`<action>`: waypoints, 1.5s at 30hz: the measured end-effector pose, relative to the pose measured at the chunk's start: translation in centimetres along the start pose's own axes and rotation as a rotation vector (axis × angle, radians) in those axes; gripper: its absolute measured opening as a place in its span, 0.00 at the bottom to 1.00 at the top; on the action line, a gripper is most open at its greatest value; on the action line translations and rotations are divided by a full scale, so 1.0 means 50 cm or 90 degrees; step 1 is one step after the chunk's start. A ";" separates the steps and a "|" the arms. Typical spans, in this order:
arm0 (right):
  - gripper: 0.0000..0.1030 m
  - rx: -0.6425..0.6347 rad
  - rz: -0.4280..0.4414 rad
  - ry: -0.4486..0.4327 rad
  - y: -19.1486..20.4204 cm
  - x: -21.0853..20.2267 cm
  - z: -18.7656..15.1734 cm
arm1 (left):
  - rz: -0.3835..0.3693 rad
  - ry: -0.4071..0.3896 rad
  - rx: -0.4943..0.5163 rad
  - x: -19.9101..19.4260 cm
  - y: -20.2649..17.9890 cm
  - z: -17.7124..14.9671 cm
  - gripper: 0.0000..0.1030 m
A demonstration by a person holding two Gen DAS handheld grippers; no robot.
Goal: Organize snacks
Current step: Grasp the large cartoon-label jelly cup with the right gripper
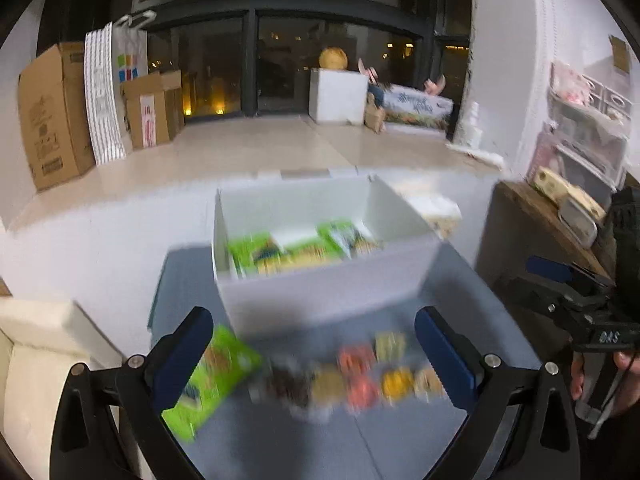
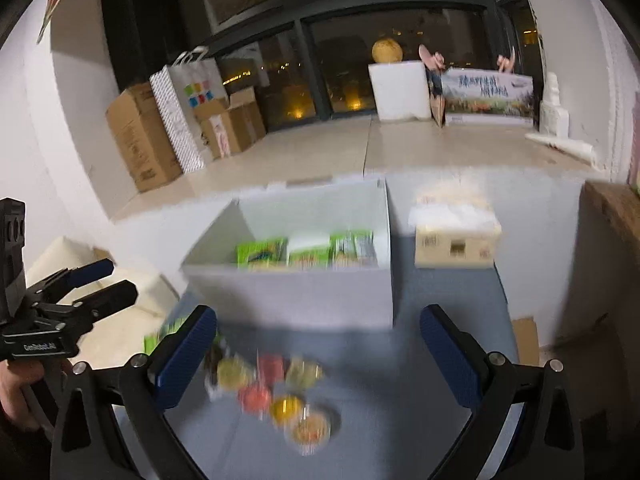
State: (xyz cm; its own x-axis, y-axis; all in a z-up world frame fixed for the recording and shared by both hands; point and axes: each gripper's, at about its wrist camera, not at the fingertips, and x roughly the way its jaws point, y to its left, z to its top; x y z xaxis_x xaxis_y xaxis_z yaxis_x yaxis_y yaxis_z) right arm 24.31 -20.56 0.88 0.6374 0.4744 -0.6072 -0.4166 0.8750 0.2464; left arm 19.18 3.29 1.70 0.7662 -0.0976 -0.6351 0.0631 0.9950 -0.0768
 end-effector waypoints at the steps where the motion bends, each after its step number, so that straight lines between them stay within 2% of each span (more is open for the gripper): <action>1: 1.00 0.003 0.004 0.010 0.000 -0.003 -0.026 | -0.001 0.005 -0.001 -0.007 -0.004 -0.023 1.00; 4: 1.00 0.012 0.007 0.027 -0.002 -0.006 -0.090 | 0.002 0.023 -0.004 -0.027 -0.019 -0.105 1.00; 8: 1.00 0.032 0.021 0.057 -0.008 0.007 -0.161 | -0.022 0.053 -0.035 -0.042 -0.029 -0.195 1.00; 12: 1.00 0.033 0.025 0.083 -0.008 0.026 -0.202 | -0.025 0.073 -0.052 -0.045 -0.034 -0.244 1.00; 18: 1.00 -0.006 0.020 0.084 0.006 0.058 -0.200 | -0.021 0.085 -0.066 -0.037 -0.025 -0.258 1.00; 23: 1.00 -0.042 0.022 0.109 0.017 0.119 -0.189 | -0.024 0.092 -0.070 -0.029 -0.020 -0.263 1.00; 27: 1.00 -0.061 0.021 0.134 0.020 0.172 -0.181 | -0.006 0.087 -0.081 -0.023 -0.009 -0.270 1.00; 29: 0.92 -0.067 0.023 0.150 0.019 0.195 -0.180 | -0.009 0.091 -0.090 -0.017 -0.002 -0.271 1.00; 31: 0.67 -0.066 0.016 0.170 0.014 0.214 -0.181 | -0.007 0.094 -0.094 -0.009 0.002 -0.272 1.00; 32: 0.63 -0.061 0.020 0.177 0.011 0.219 -0.182 | -0.008 0.097 -0.095 -0.003 0.004 -0.272 1.00; 33: 0.51 -0.060 0.018 0.181 0.008 0.222 -0.183 | -0.012 0.100 -0.095 0.003 0.004 -0.271 1.00; 34: 0.49 -0.061 0.018 0.183 0.006 0.223 -0.184 | -0.013 0.101 -0.095 0.007 0.003 -0.271 1.00; 38: 0.49 -0.061 0.028 0.171 0.001 0.199 -0.185 | -0.019 0.104 -0.091 0.027 -0.004 -0.264 1.00; 45: 0.49 -0.046 0.050 0.133 -0.004 0.106 -0.195 | -0.031 0.107 -0.074 0.081 -0.018 -0.225 1.00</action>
State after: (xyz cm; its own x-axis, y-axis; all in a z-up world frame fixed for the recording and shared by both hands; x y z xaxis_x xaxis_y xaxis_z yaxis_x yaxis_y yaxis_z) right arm 21.43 -19.15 -9.74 0.4560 0.5042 -0.7333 -0.5095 0.8235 0.2494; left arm 15.02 1.81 -9.47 0.6462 -0.1566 -0.7469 0.0156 0.9812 -0.1922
